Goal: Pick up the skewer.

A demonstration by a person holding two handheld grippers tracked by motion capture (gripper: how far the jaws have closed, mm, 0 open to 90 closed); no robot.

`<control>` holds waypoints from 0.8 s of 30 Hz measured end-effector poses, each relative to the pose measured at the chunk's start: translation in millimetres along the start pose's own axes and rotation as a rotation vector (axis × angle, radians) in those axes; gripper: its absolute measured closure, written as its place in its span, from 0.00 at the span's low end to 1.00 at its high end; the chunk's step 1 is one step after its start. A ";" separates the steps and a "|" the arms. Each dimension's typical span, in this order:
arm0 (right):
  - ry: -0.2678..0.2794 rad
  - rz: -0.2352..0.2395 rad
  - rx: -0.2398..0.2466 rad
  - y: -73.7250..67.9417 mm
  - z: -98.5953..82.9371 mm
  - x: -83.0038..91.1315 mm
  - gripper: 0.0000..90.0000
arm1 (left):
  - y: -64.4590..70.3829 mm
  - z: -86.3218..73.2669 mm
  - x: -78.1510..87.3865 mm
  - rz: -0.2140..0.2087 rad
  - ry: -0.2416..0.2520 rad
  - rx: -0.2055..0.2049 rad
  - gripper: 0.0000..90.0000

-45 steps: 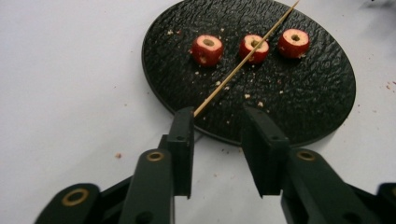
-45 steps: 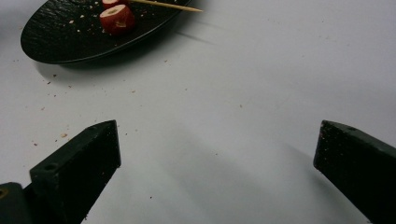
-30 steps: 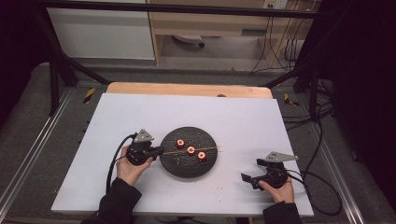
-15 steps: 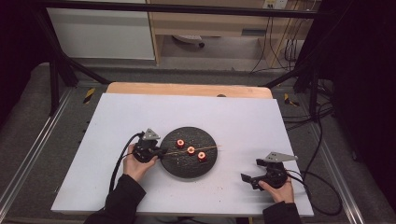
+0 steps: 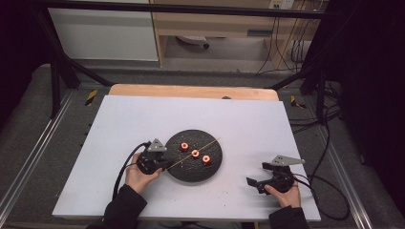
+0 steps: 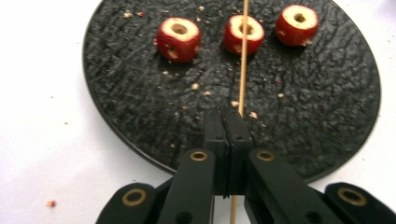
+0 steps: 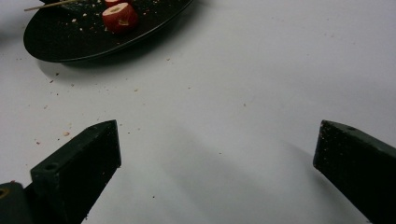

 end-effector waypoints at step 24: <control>-0.006 0.003 0.002 -0.2 -0.7 -0.8 0.01 | 4.0 20.3 -9.9 -0.078 -0.215 -0.102 0.81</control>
Point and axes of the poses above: each handheld gripper's, and its own axes: x roughly backward along the jaws, z roughly out of its top, y roughly to its right, the point moved 7 cm from there along -x, roughly forward along the jaws, and after that the axes turned 8 degrees about -x, right-handed, at the moved point
